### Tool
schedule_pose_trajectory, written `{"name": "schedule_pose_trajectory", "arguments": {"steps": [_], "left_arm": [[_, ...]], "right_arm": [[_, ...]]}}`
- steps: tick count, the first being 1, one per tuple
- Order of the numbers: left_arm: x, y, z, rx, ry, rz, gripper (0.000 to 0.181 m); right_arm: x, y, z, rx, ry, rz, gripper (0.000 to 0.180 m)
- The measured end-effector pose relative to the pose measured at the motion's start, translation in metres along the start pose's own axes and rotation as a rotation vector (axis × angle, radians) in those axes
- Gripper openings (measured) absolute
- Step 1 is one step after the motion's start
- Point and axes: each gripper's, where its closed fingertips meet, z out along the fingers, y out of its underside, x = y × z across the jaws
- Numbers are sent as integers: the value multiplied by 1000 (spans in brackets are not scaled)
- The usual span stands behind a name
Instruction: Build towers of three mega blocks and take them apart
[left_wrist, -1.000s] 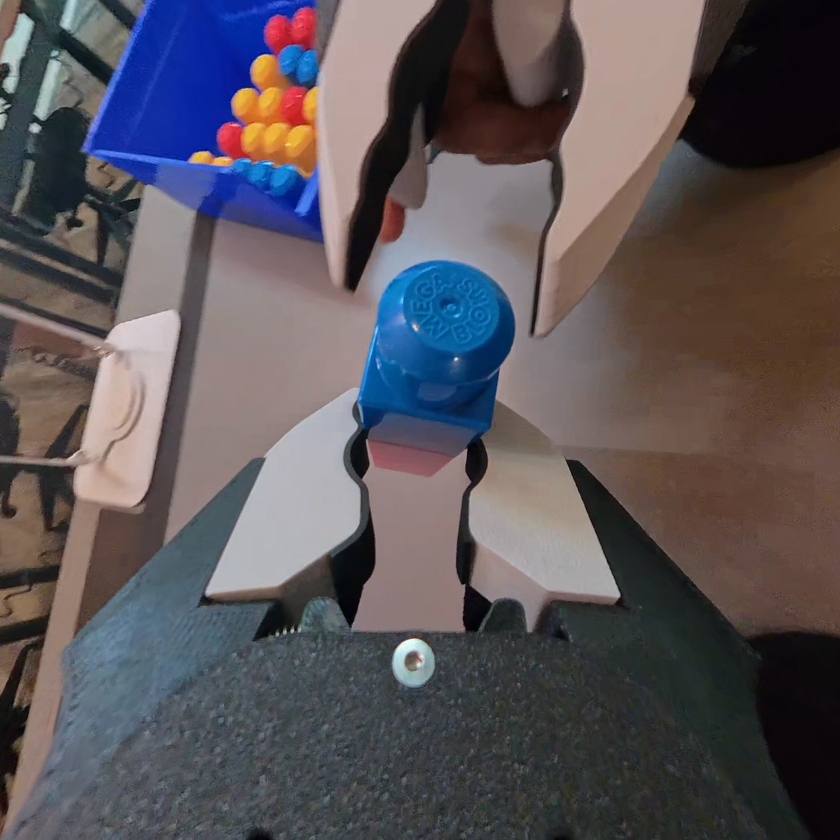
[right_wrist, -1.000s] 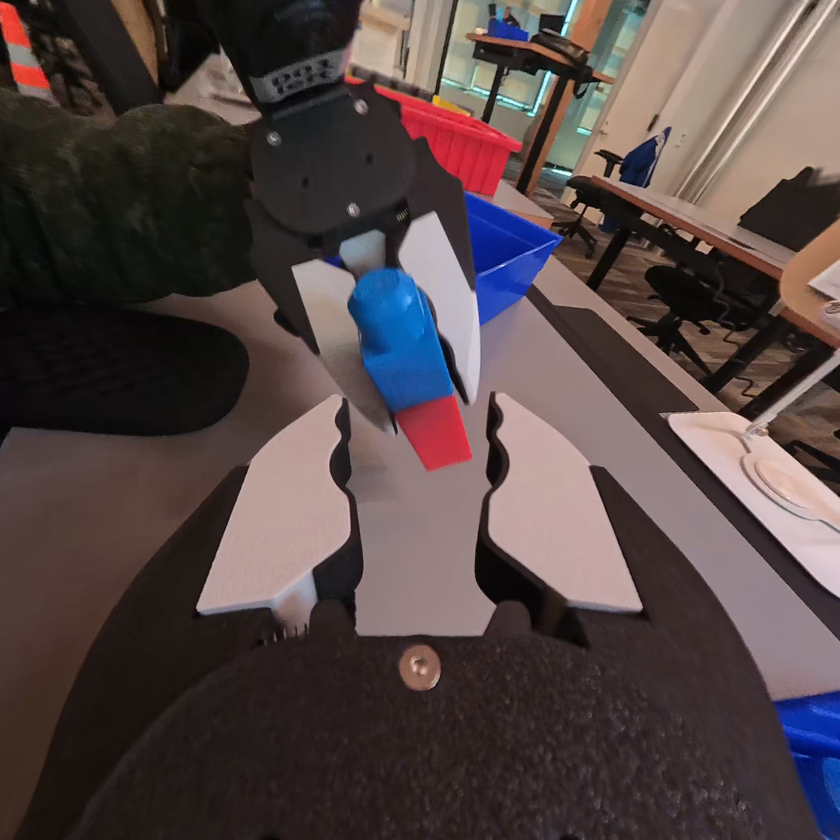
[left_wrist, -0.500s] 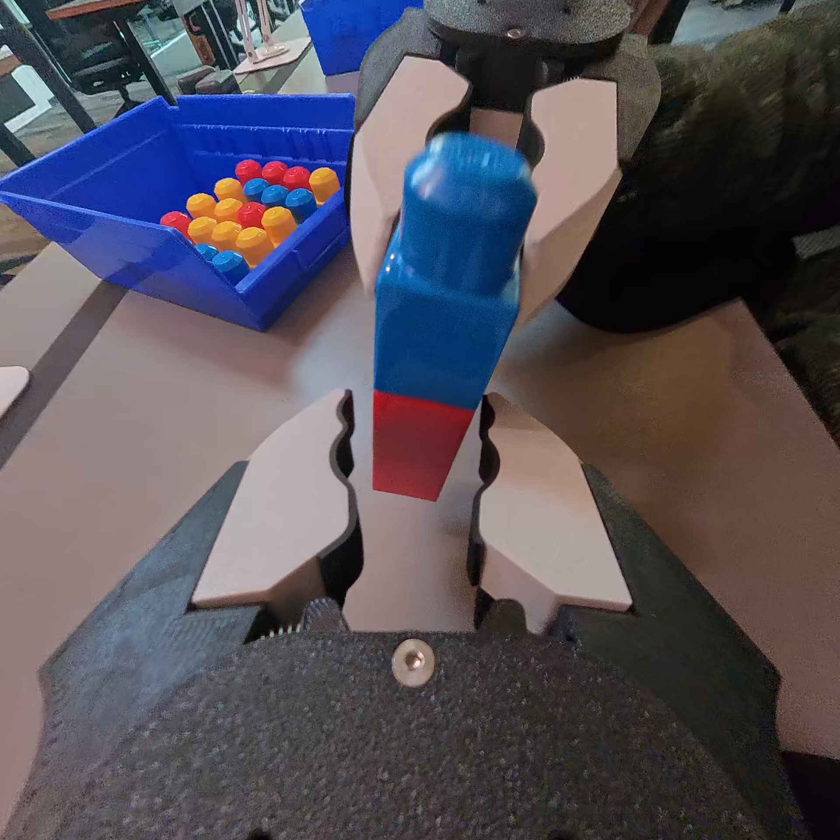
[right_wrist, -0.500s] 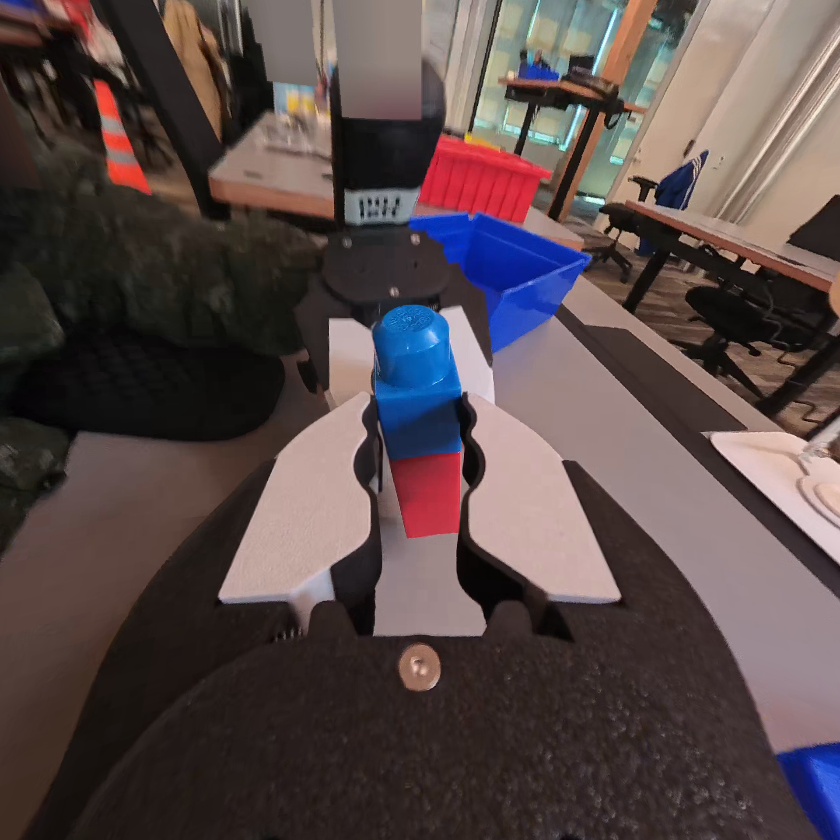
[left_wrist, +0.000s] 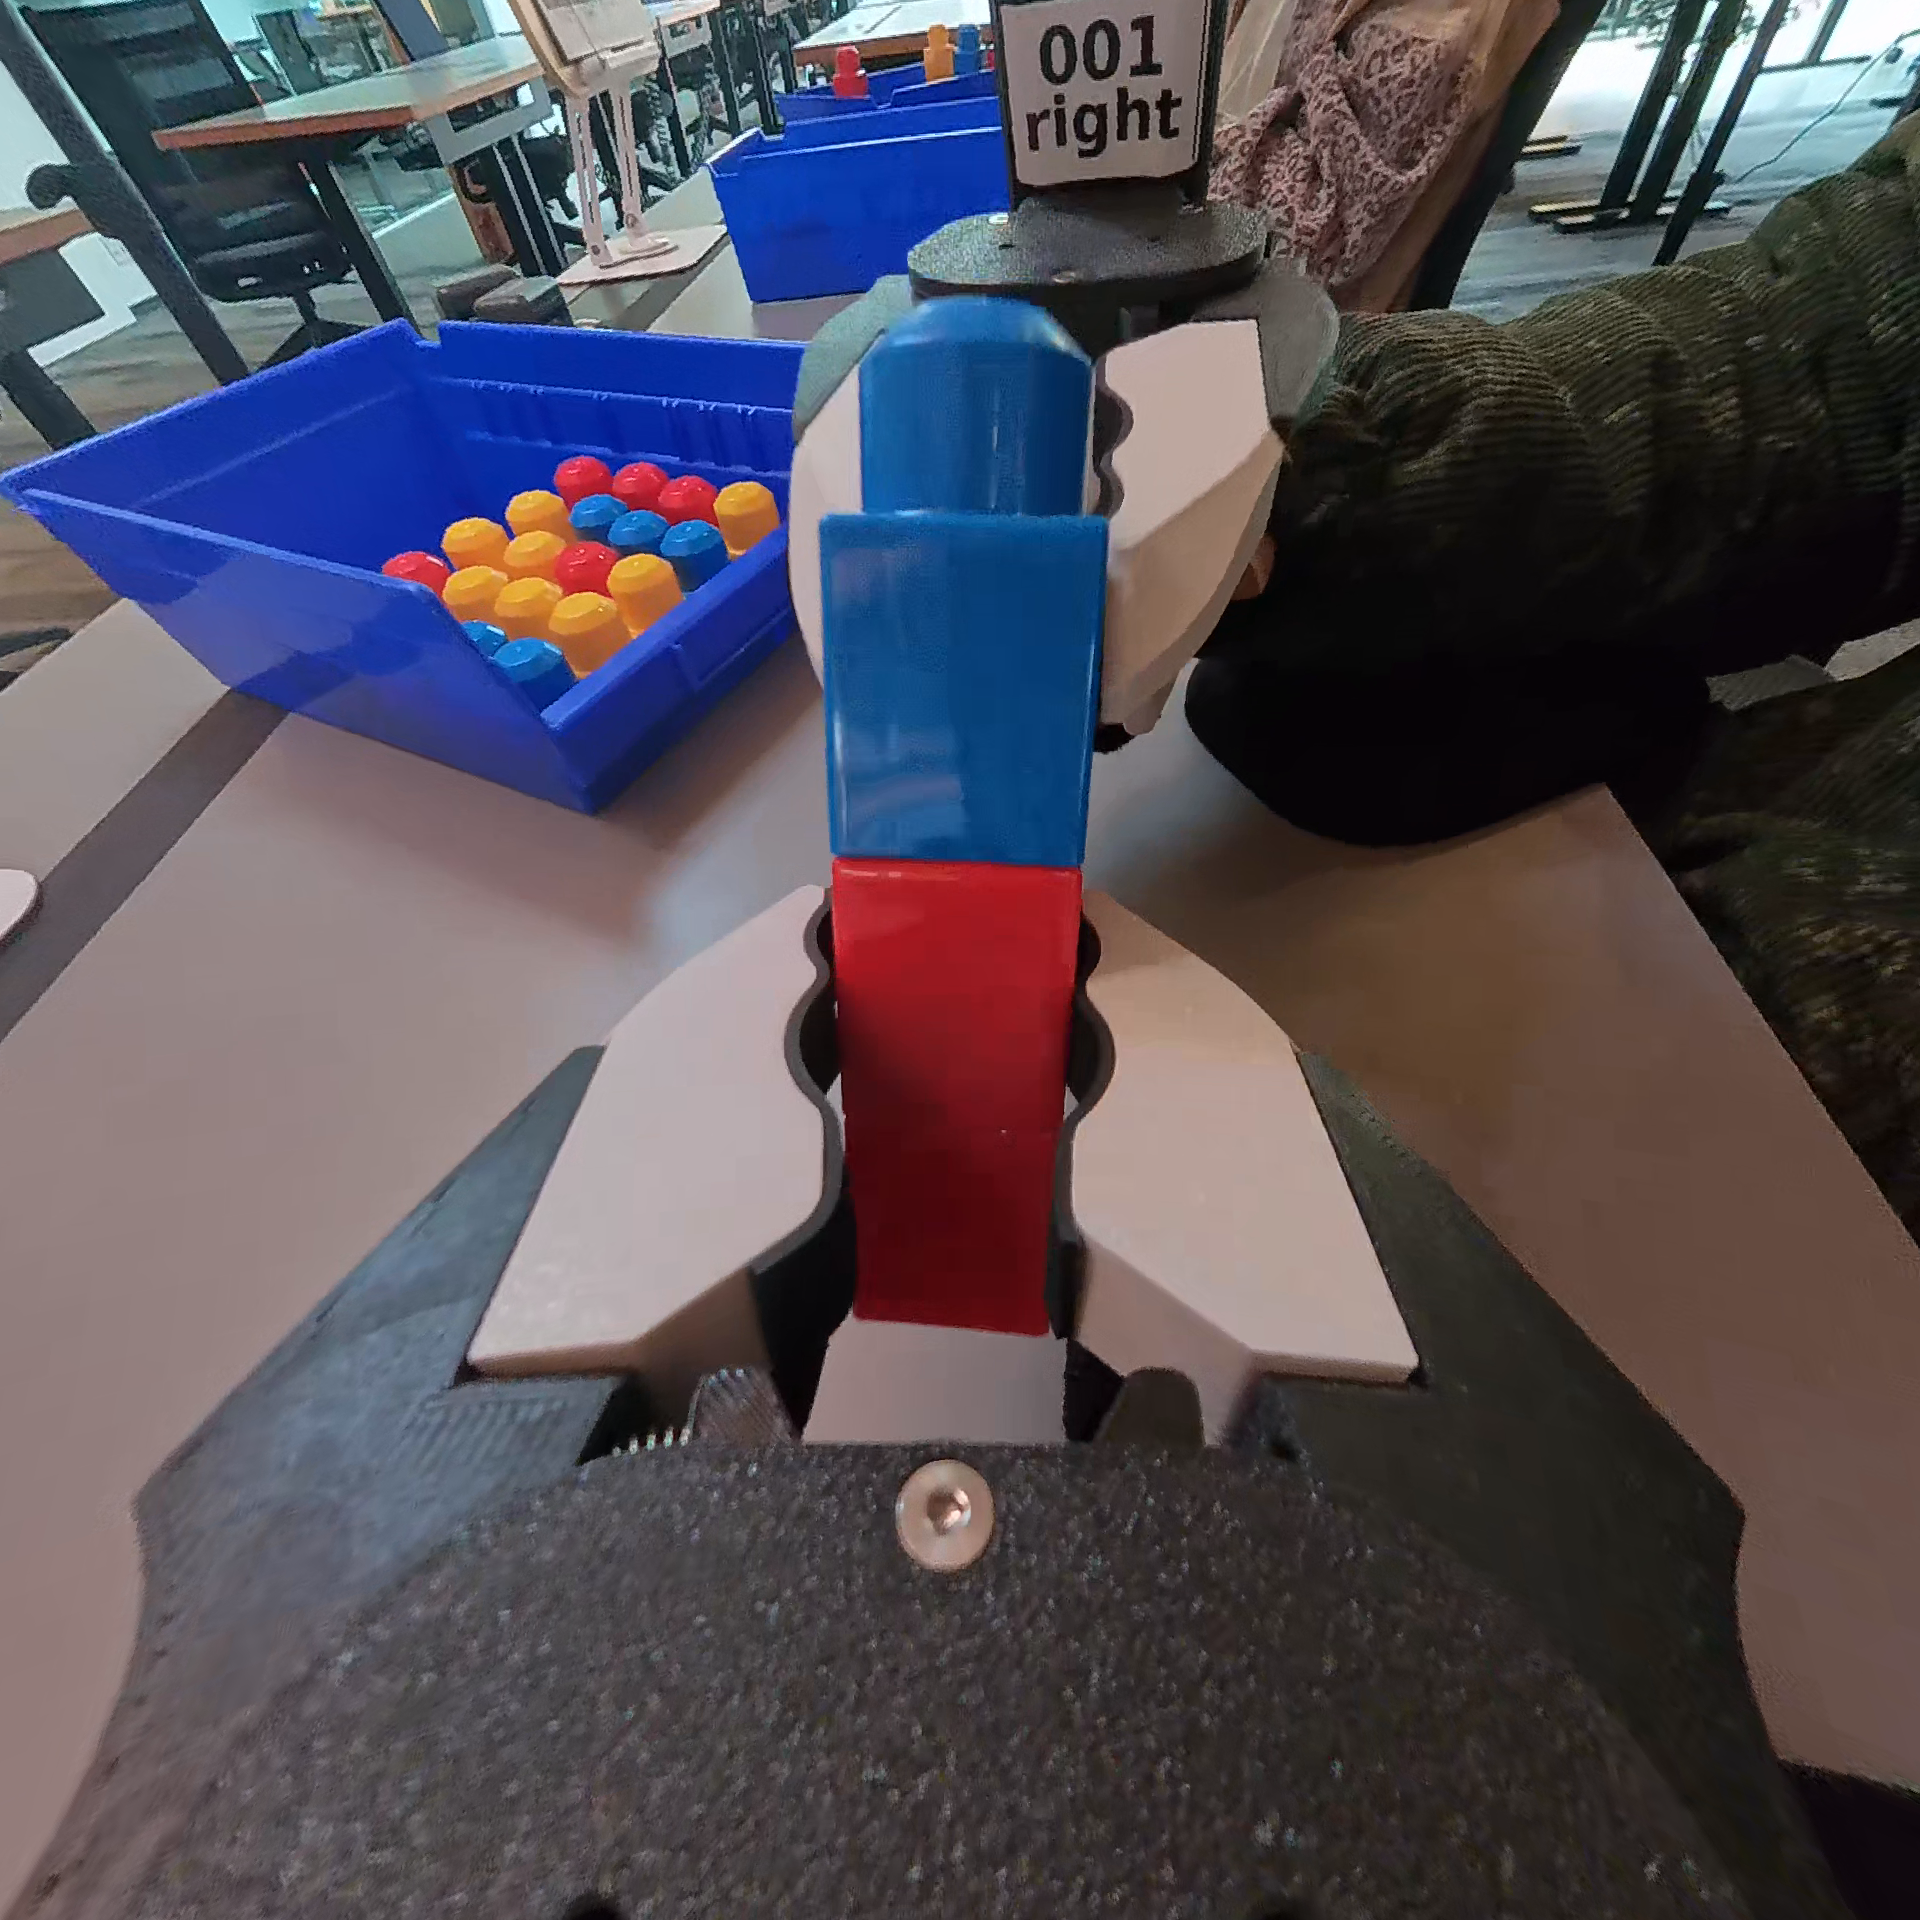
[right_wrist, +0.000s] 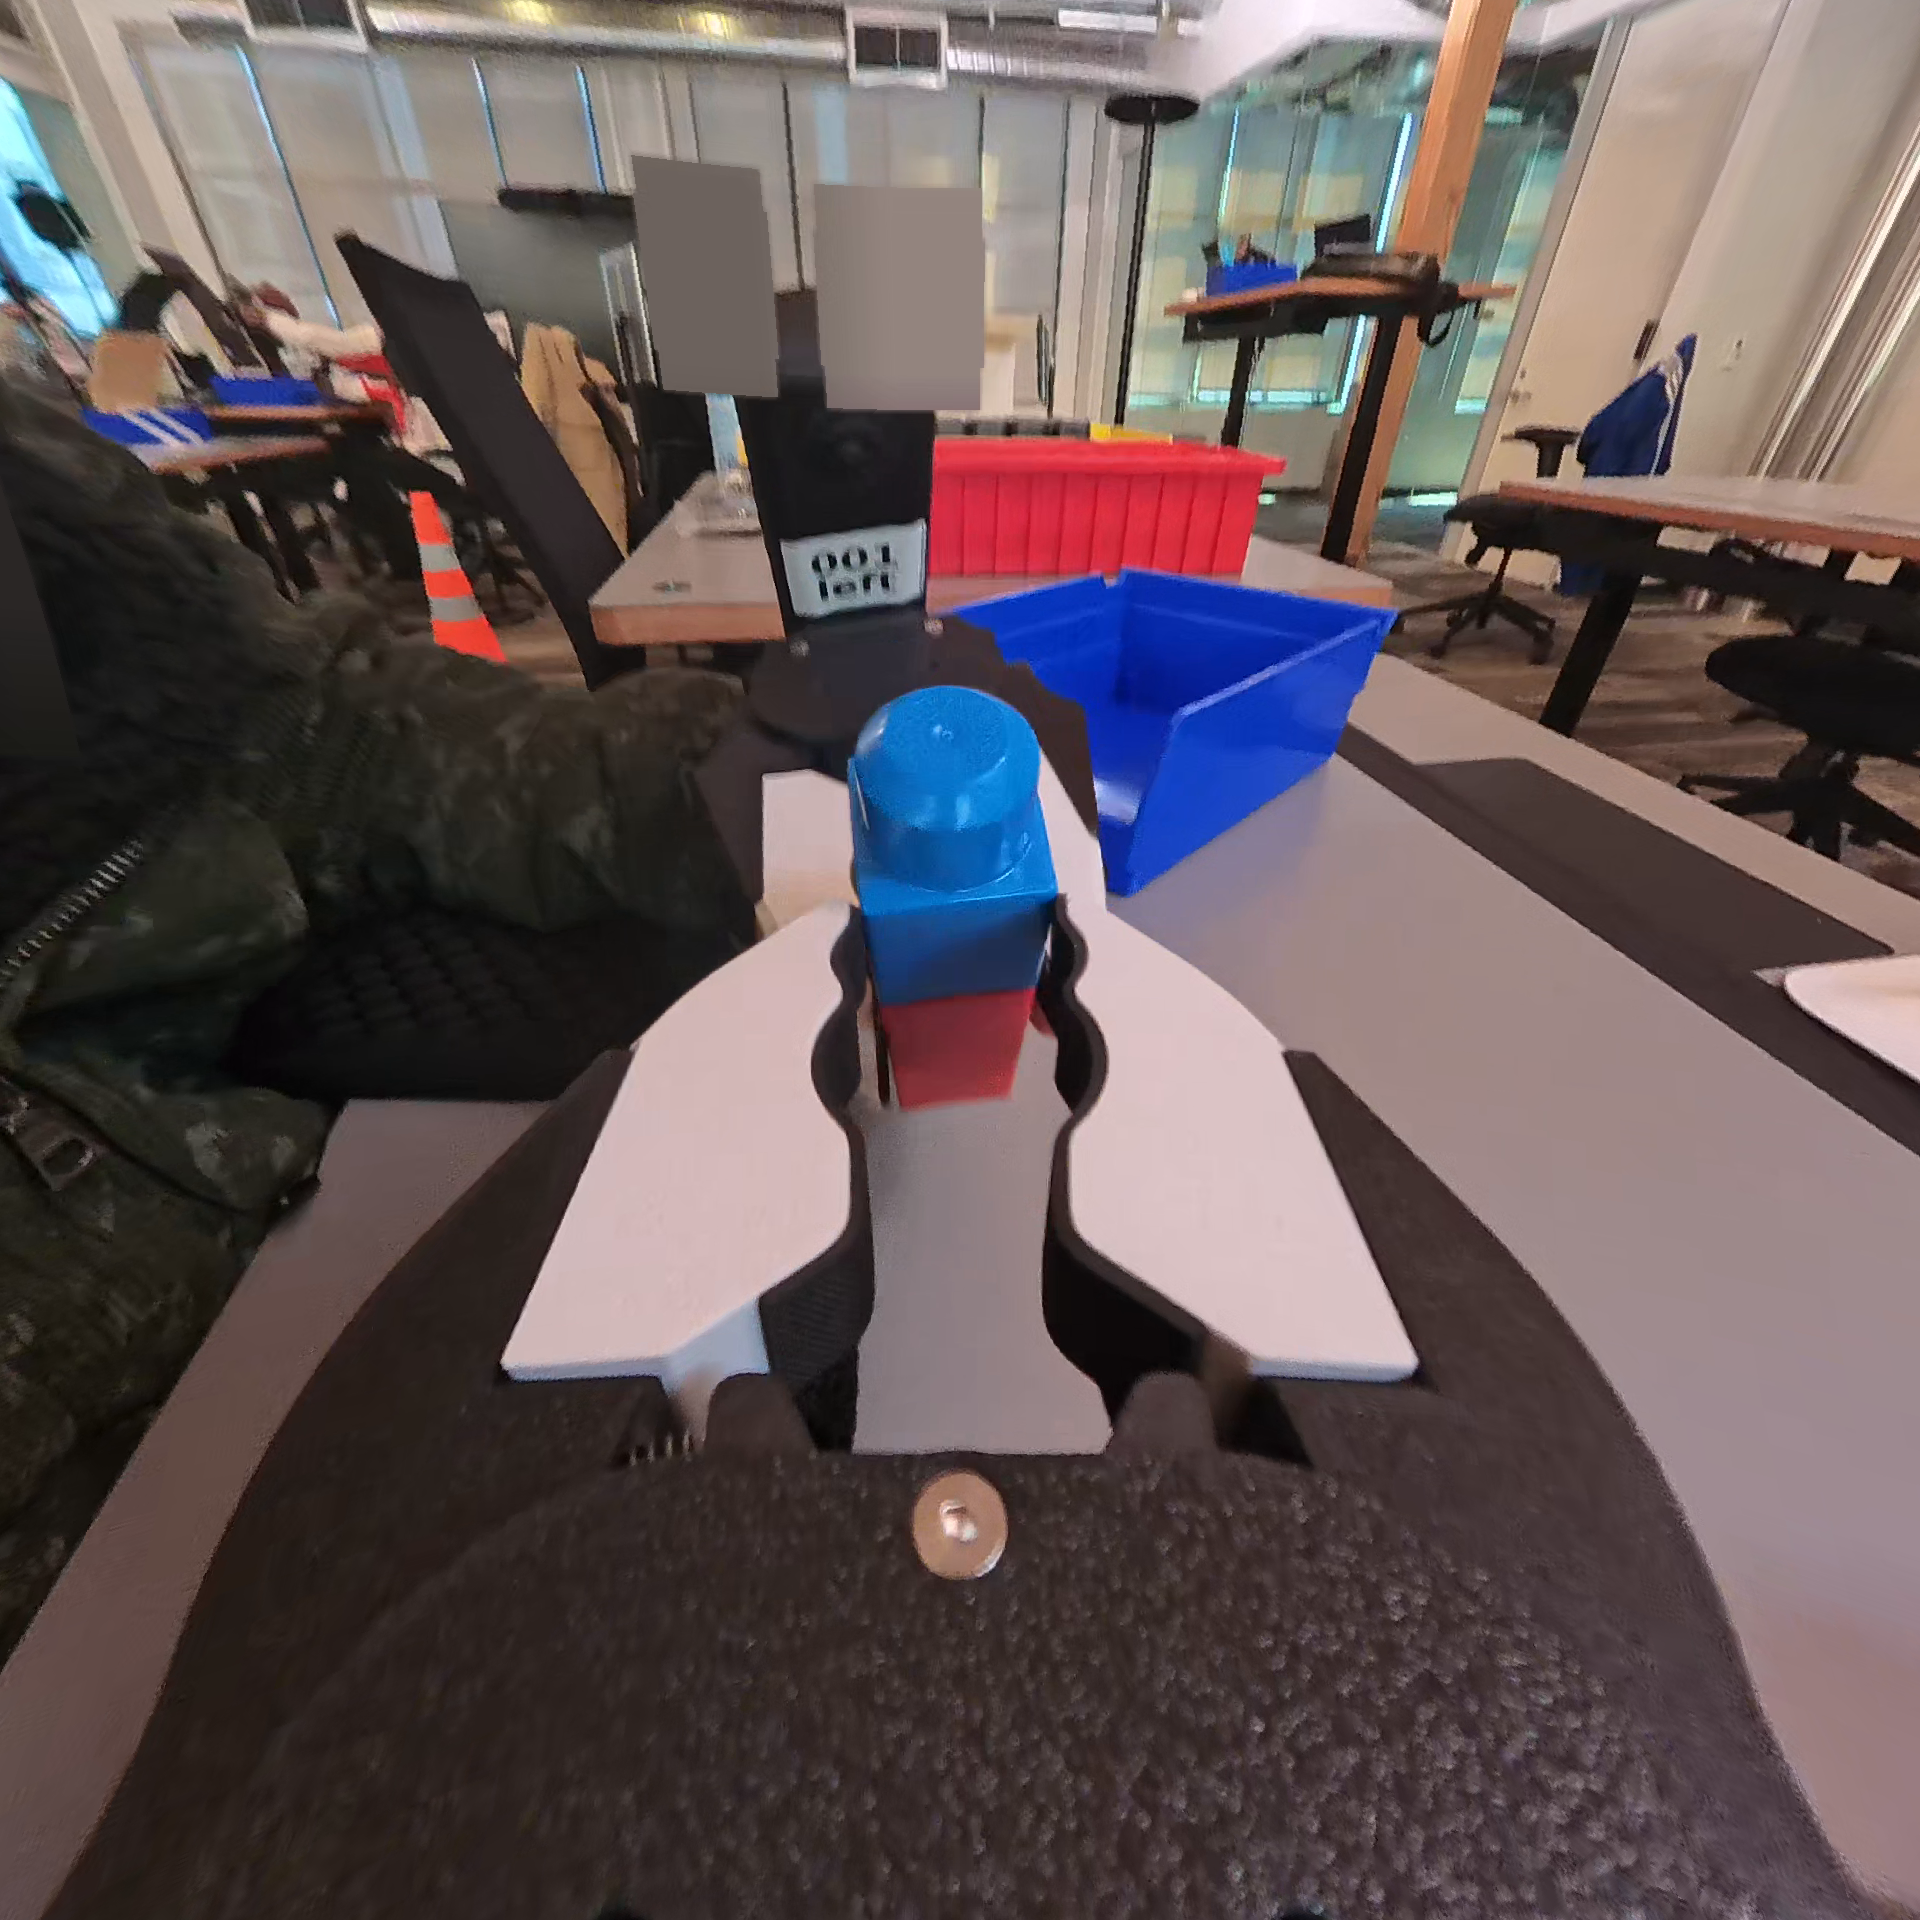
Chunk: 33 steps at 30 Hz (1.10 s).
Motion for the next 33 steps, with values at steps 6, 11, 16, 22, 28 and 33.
{"name": "schedule_pose_trajectory", "arguments": {"steps": [6,11,16,22,28,33], "left_arm": [[-11,5,-12,-6,-14,-36,41],[-16,12,-15,-19,-23,-53,41],[-15,24,-11,-82,-22,-32,41],[-7,29,-5,-105,17,-32,41],[-7,28,-5,-80,13,-31,41],[-8,25,-2,-75,-11,-13,44]], "right_arm": [[9,14,-2,-64,29,-12,29],[11,15,-1,-70,43,-15,38],[13,16,-1,-77,57,-21,46],[11,25,0,-129,58,-62,33],[11,23,1,-120,61,-54,33],[11,20,1,-93,66,-46,33]]}}
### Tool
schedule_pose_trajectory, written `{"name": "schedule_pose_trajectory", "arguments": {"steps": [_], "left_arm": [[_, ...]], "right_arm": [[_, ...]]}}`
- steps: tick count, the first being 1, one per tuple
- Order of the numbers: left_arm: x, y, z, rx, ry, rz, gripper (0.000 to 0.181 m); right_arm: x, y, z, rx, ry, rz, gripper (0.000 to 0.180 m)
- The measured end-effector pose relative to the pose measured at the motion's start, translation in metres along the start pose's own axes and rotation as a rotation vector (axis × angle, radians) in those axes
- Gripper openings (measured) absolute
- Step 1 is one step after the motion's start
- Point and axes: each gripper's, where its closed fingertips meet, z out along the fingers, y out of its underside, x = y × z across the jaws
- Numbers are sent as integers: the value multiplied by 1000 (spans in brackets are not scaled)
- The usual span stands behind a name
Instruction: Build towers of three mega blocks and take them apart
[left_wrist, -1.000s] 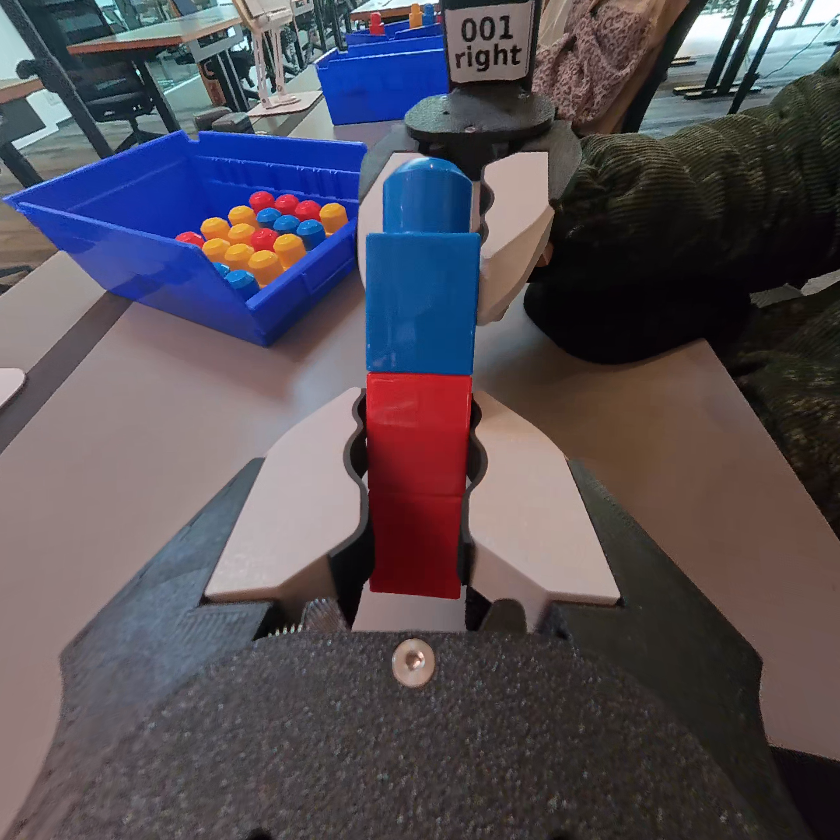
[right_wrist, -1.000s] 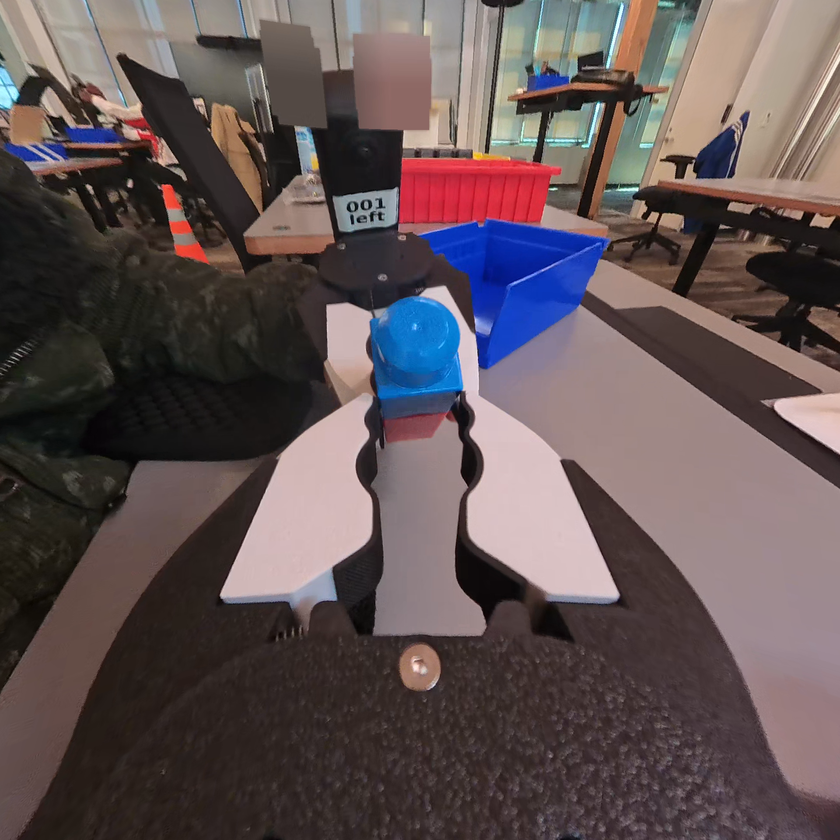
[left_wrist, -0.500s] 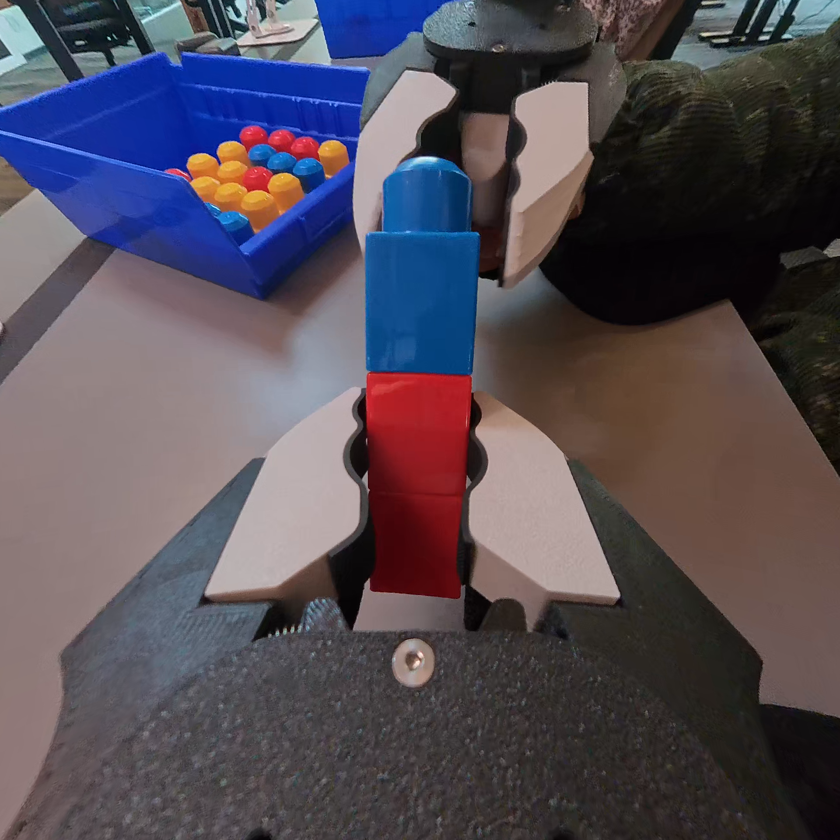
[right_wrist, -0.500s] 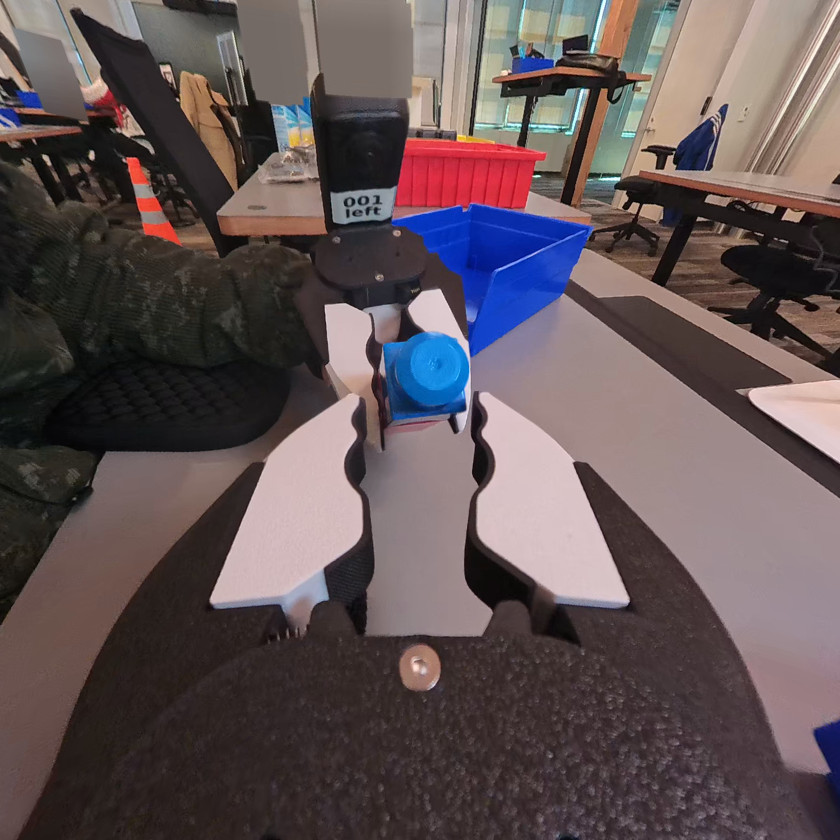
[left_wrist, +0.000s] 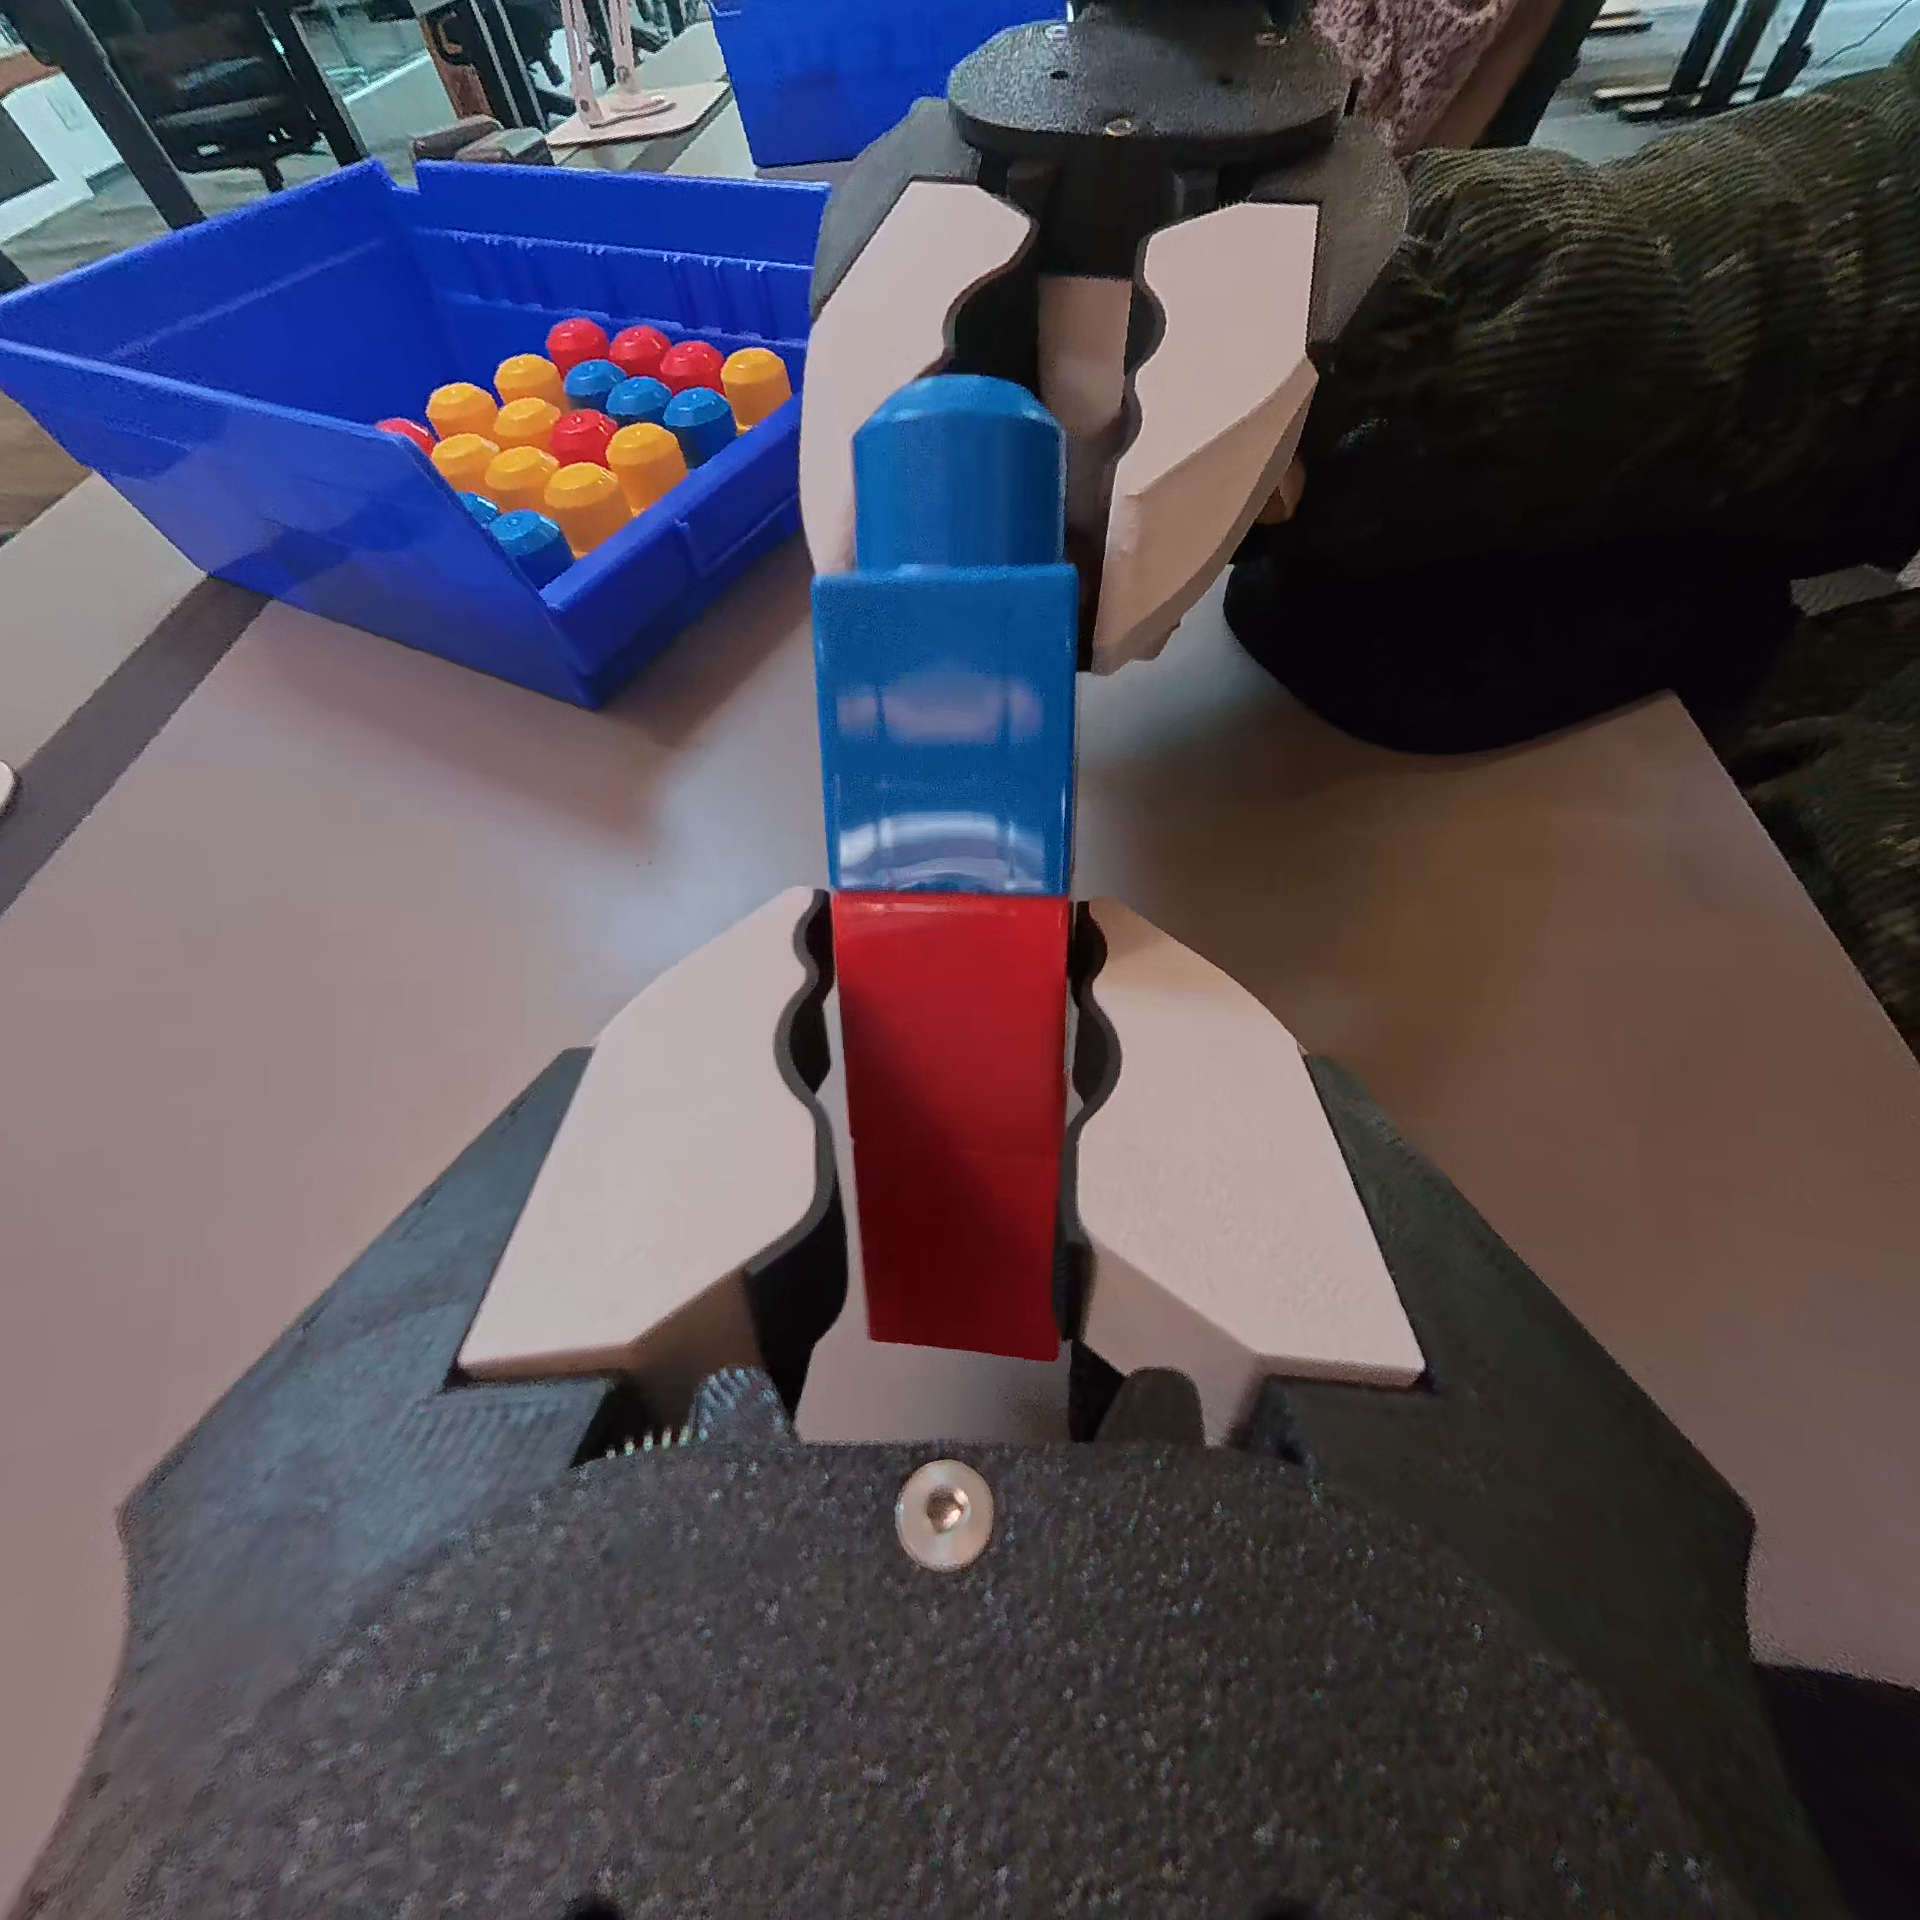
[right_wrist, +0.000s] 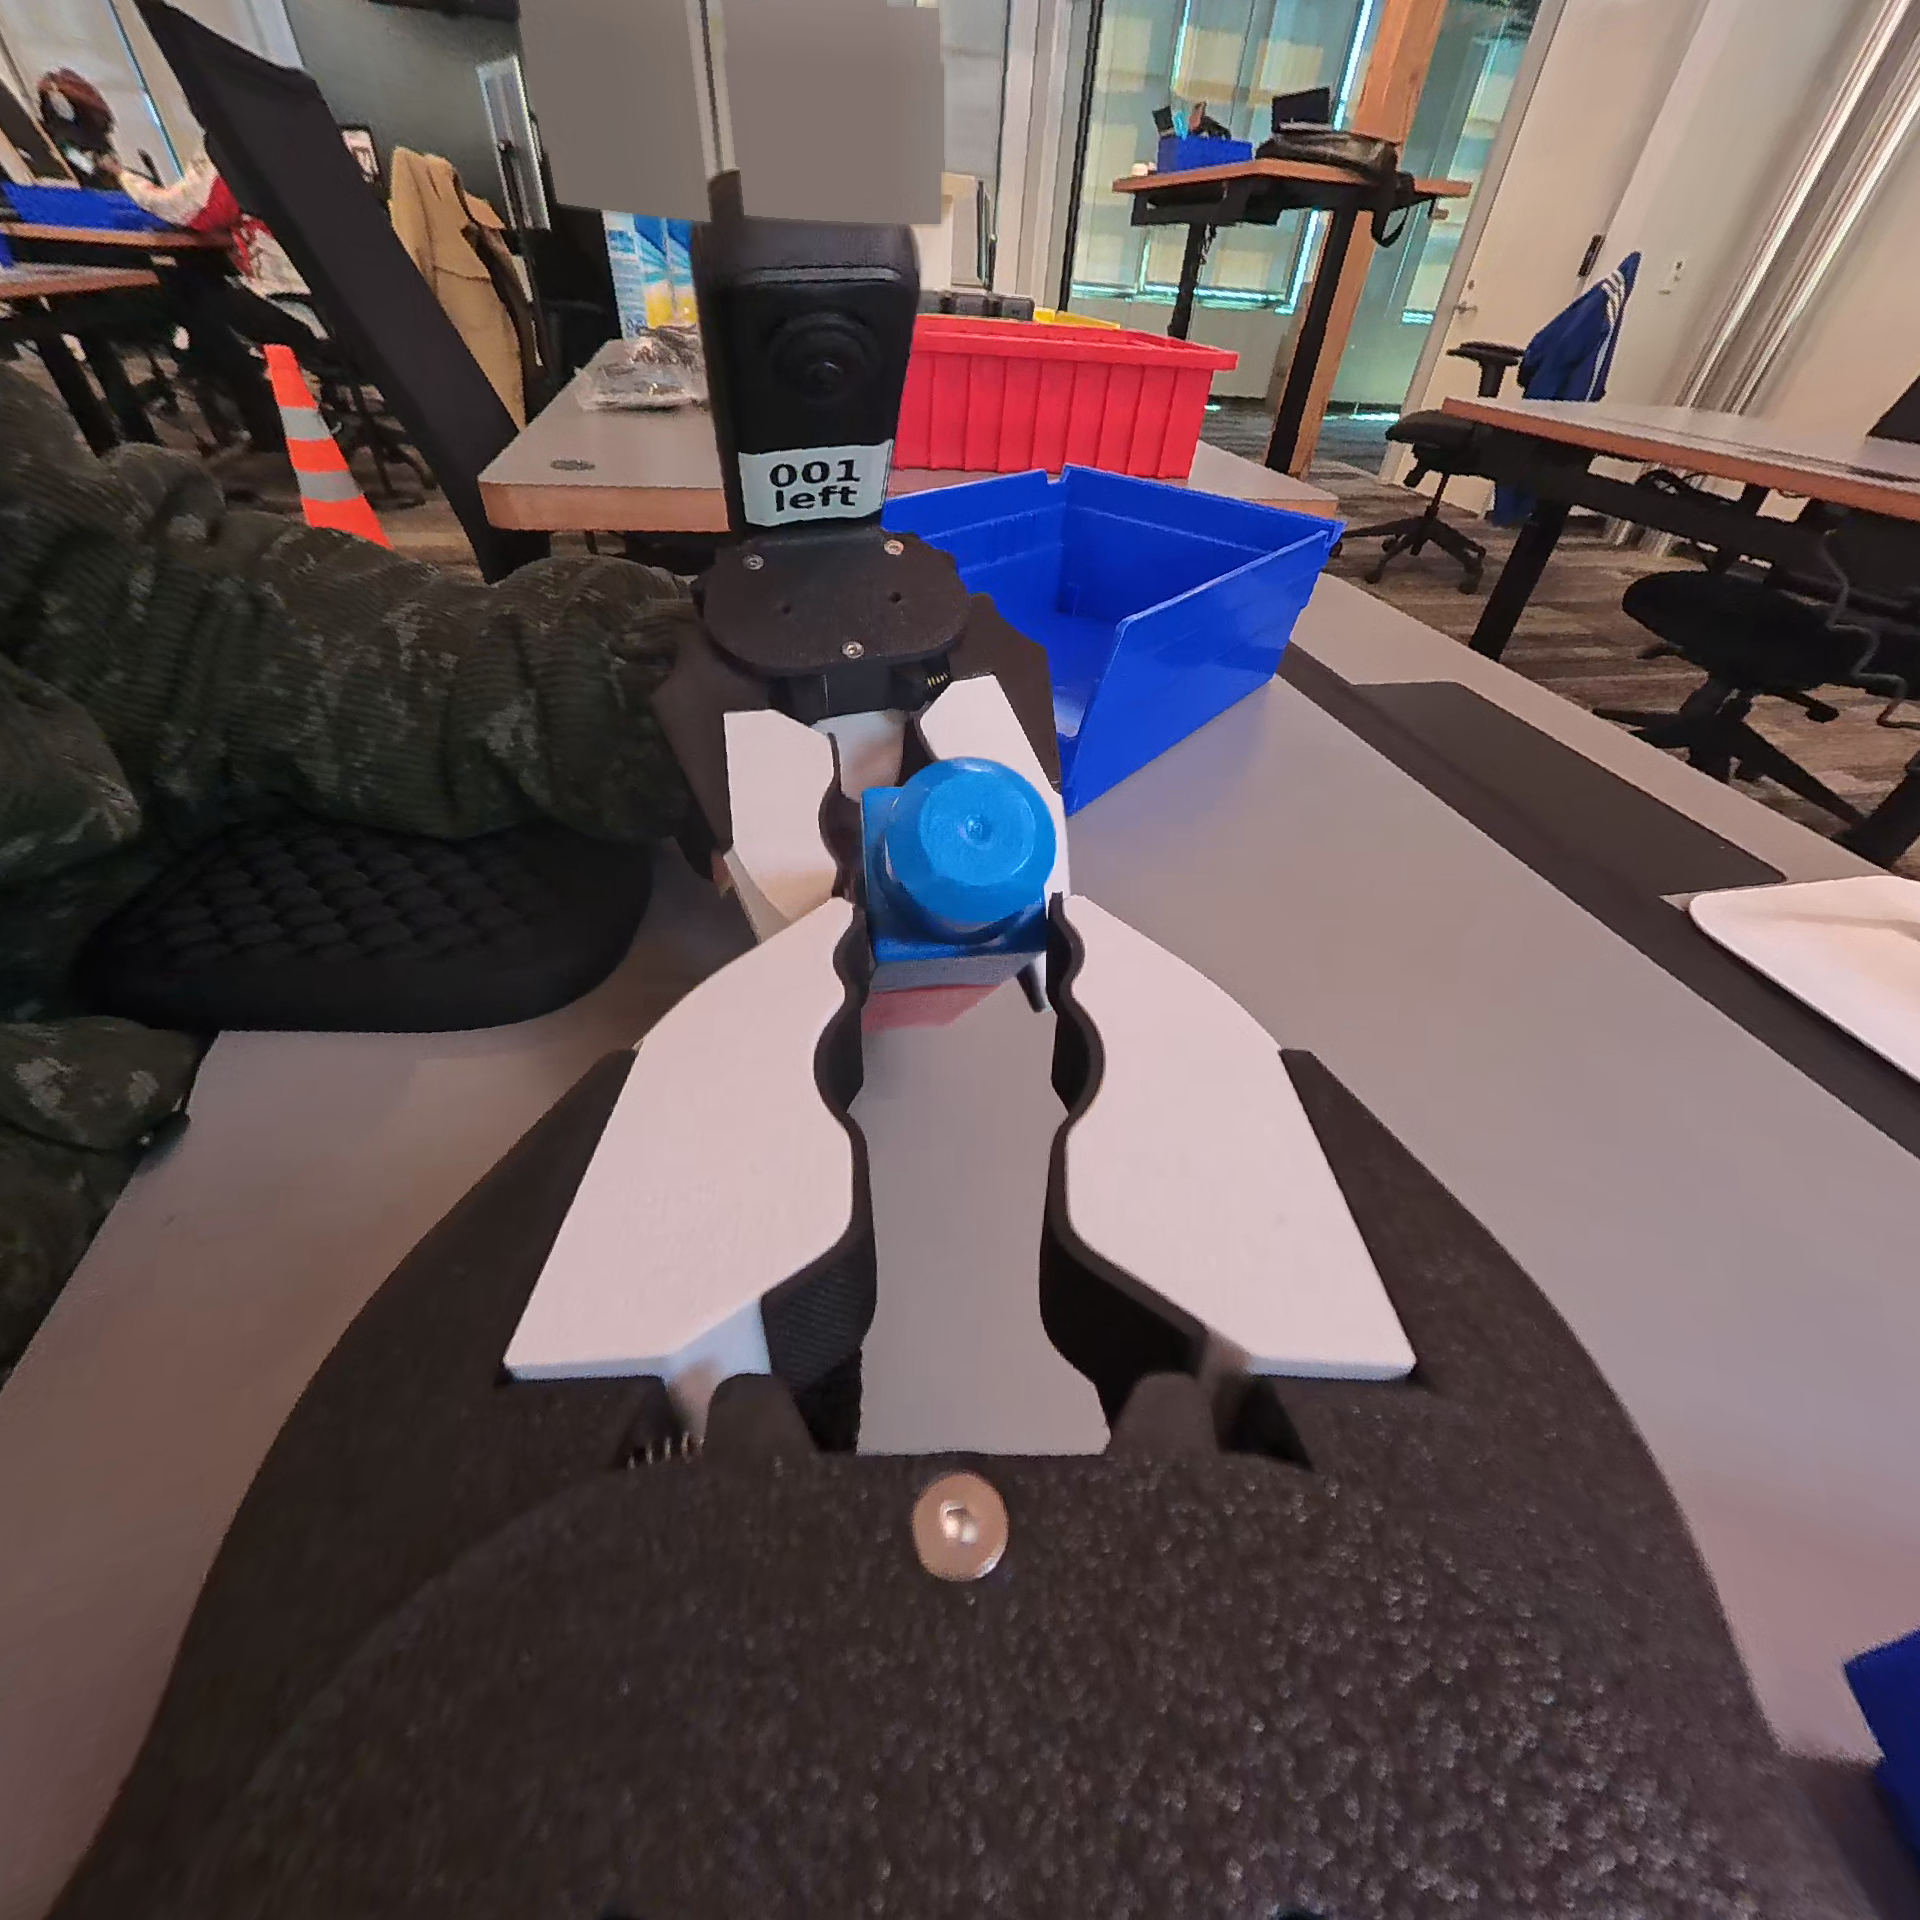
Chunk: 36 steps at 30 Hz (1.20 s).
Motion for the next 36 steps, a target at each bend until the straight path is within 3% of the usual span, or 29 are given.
{"name": "schedule_pose_trajectory", "arguments": {"steps": [3,12,23,25,30,31,36], "left_arm": [[5,-7,5,10,-19,41,50],[12,-10,2,-2,8,59,38],[8,3,3,-50,15,38,38],[11,3,3,-51,28,39,38],[11,1,3,-47,24,44,37],[9,0,1,-43,16,45,37],[10,-3,-1,-38,9,62,37]], "right_arm": [[-5,2,3,0,-25,8,33],[-12,4,5,-11,-65,13,33],[-9,2,2,-4,-65,33,32],[-10,6,3,-29,-63,17,22],[-11,5,3,-46,-53,0,19],[-10,5,2,-51,-48,-7,0],[-7,-5,-2,-12,-16,-41,0]]}}
